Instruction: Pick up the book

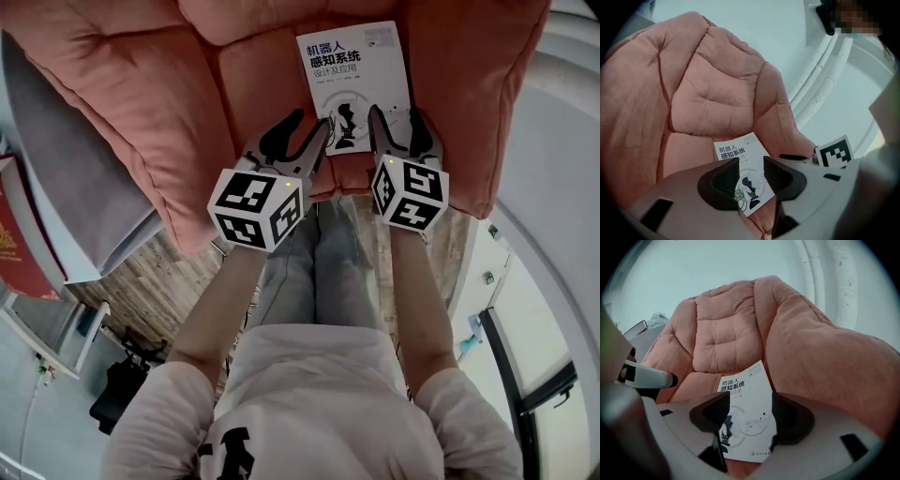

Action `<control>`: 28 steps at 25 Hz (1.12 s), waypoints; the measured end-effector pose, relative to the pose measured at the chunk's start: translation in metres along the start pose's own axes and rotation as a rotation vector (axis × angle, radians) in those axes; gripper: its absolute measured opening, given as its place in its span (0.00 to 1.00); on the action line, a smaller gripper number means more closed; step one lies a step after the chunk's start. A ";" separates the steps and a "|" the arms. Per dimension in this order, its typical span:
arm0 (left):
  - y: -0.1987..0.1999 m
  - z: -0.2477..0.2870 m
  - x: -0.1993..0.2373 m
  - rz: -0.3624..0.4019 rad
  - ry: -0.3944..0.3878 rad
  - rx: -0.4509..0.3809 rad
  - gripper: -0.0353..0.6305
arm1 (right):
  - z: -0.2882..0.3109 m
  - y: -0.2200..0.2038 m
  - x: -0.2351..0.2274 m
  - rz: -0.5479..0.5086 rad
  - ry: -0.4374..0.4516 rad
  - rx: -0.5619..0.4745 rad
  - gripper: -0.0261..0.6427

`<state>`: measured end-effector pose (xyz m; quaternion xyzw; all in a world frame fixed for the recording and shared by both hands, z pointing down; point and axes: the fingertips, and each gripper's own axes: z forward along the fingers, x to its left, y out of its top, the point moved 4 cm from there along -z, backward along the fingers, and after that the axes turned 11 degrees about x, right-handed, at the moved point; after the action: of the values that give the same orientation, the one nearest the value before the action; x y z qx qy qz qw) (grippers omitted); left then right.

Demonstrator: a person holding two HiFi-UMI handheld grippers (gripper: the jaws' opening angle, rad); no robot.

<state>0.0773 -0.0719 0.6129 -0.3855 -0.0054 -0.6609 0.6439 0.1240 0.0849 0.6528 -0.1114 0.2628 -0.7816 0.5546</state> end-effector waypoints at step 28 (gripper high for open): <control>-0.026 0.049 0.023 -0.031 0.009 0.088 0.27 | 0.050 -0.016 -0.019 -0.172 -0.147 0.194 0.56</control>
<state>0.0821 -0.0624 0.6718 -0.3539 -0.0375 -0.6715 0.6500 0.1406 0.0921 0.7054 -0.1364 0.1340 -0.8377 0.5116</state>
